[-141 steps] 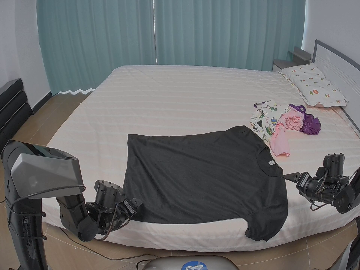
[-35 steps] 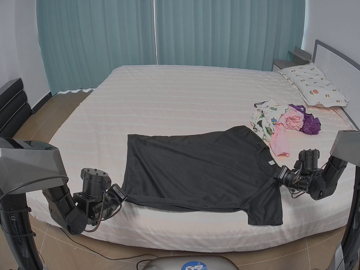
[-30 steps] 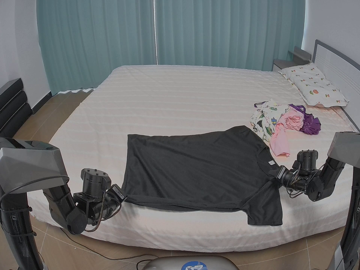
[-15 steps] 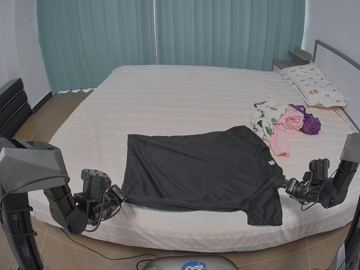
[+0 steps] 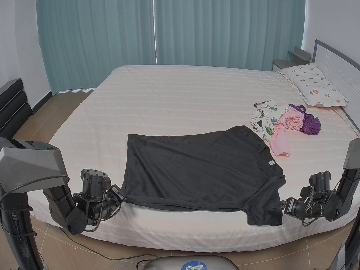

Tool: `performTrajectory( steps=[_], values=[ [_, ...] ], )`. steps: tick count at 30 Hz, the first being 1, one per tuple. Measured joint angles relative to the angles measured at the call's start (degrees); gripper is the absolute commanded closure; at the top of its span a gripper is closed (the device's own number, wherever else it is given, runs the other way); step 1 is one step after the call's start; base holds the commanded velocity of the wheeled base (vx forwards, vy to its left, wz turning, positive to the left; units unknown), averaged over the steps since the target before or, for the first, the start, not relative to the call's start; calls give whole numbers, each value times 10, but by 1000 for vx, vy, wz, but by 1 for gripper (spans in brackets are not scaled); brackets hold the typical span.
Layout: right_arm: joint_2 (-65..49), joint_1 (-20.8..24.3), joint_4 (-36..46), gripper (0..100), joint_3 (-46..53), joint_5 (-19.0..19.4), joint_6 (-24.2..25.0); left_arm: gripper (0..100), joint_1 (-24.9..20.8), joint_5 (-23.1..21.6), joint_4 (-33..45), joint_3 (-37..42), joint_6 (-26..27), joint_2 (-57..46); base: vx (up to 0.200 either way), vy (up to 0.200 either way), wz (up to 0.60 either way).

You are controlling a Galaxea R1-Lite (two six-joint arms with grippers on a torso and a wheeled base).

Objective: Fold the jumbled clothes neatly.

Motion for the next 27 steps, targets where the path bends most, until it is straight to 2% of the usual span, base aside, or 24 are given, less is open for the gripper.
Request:
performTrajectory(
  steps=[12,27],
  values=[
    [26,23,-13,0,-7,-4,0,100,0,0,0,0,0,0,0,0,0],
    [36,5,-13,0,-12,-5,-2,100,0,0,0,0,0,0,0,0,0]
  ],
)
